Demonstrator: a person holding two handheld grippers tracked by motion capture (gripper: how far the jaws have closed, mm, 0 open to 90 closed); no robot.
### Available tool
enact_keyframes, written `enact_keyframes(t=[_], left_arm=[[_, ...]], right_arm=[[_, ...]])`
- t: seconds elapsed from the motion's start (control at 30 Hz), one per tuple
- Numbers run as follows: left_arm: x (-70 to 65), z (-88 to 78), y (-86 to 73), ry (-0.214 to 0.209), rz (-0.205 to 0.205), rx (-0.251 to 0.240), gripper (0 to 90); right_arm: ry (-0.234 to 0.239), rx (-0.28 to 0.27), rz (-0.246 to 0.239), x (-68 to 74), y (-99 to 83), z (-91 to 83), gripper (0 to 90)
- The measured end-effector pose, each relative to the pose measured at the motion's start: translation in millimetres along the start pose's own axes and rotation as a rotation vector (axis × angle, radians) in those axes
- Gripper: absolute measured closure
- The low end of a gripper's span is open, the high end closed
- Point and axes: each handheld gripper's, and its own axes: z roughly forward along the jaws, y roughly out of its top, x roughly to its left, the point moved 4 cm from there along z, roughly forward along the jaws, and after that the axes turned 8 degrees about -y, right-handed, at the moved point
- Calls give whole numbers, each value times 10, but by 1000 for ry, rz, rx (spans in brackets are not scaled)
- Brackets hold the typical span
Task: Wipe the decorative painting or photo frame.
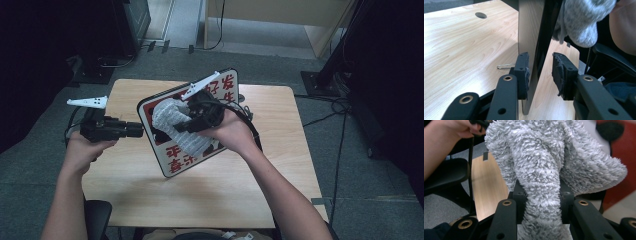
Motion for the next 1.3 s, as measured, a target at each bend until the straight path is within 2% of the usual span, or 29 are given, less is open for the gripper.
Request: enact_keyframes(t=[0.1,0.37,0.5,0.6,0.73,0.8,1.0,1.3], left_arm=[[-10,-37,20,4,16,7,714],[83,-81,15,7,-4,-13,737],[152,-29,28,24,-7,-14,735],[185,20,34,20,-8,-2,737],[215,80,53,16,-9,-3,737],[226,103,55,13,-10,2,731],[243,133,54,19,-7,10,720],[246,139,59,20,4,5,712]], right_arm=[[-4,-16,-15,21,135,-49,684],[-20,-30,-38,45,419,-134,682],[-26,-42,-62,84,551,-178,679],[-33,-51,-73,124,661,-212,678],[-67,-51,-99,149,783,-208,677],[-62,-44,-98,153,822,-170,677],[-53,-23,-98,139,812,-62,674],[-47,-4,-96,138,694,46,672]])
